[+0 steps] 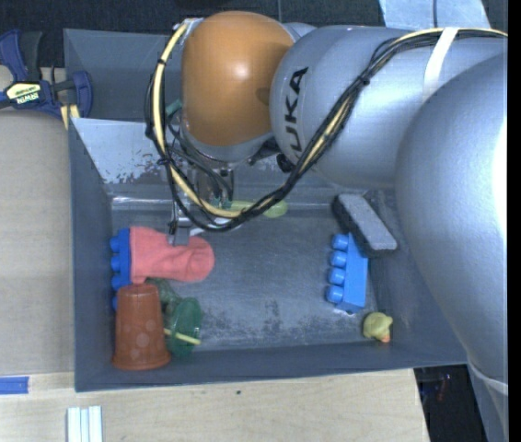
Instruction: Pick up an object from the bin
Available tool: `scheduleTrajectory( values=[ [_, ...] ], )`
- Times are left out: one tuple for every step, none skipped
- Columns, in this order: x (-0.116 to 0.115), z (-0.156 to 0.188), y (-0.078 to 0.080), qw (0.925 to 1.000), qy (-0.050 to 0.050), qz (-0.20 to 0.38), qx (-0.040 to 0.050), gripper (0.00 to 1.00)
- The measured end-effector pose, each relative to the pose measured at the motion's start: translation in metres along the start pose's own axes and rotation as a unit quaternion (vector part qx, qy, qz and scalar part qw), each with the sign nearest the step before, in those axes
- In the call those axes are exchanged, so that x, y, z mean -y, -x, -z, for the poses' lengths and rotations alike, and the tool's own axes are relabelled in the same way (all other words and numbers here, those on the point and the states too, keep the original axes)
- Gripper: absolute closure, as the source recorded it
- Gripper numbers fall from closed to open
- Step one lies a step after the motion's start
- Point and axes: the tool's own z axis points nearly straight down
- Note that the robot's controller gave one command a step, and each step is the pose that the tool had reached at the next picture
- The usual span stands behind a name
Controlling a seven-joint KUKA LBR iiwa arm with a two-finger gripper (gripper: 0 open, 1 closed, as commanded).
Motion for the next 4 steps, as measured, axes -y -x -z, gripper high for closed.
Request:
scheduleTrajectory(
  values=[
    [0.019,-0.064,-0.011,0.9976,0.0,-0.069,0.0006,0.0],
    [0.033,-0.07,-0.021,0.9956,0.001,-0.093,0.0021,0.0],
    [0.023,-0.062,-0.045,0.9955,0.0,-0.094,-0.001,0.0],
    [0.027,-0.107,-0.032,0.9816,0.0,-0.191,0.001,0.0]
  ],
)
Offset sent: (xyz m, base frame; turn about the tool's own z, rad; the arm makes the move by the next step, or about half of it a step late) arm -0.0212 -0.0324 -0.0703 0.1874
